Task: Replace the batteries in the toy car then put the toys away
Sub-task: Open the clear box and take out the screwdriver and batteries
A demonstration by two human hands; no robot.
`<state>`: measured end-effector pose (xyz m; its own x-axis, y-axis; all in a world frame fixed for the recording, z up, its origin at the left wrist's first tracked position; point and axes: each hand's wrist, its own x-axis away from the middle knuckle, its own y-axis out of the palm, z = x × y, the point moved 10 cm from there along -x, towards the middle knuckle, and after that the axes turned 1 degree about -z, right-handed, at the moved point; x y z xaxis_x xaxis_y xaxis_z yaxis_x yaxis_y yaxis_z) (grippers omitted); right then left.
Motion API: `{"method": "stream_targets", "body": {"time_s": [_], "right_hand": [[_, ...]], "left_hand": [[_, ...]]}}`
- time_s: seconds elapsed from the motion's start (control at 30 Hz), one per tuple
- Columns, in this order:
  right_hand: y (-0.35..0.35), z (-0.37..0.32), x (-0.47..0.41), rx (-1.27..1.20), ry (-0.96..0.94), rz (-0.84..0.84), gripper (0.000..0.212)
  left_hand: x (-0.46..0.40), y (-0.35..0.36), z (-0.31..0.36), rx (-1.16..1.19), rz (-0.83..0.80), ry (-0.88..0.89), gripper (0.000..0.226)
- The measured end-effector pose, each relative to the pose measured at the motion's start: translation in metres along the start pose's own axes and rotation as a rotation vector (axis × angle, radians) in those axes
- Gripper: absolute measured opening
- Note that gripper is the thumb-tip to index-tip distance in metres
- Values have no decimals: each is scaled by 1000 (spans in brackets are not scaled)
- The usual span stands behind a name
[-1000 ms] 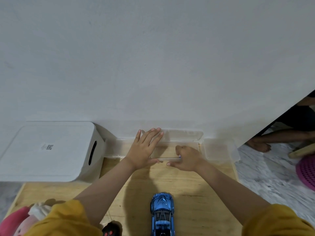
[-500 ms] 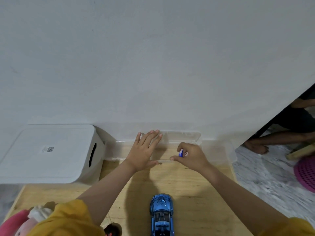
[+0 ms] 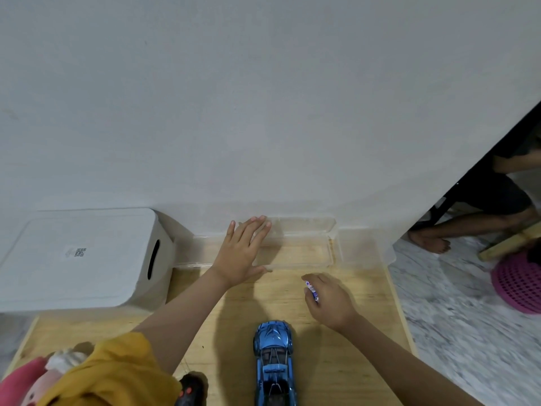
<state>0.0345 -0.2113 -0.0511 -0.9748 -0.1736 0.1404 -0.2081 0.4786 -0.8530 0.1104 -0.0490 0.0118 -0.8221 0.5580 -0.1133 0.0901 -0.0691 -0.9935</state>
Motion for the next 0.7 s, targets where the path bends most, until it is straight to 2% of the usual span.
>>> {"method": "stream_targets", "body": {"time_s": [0.13,0.2,0.43,0.7], "right_hand": [[13,0,2,210,-66,-6,42],[15,1,2,290,-52,45,41],[11,0,4,282,-61,185,34],[10,3,6,255,-57,222,34]], "left_hand": [[0,-2,1,0,4,-4,122],[1,-3,1,-4,3,-7,122],[1,-3,0,-10,-3,-12,122],[2,-2,0,-13,7,-7,122]]}}
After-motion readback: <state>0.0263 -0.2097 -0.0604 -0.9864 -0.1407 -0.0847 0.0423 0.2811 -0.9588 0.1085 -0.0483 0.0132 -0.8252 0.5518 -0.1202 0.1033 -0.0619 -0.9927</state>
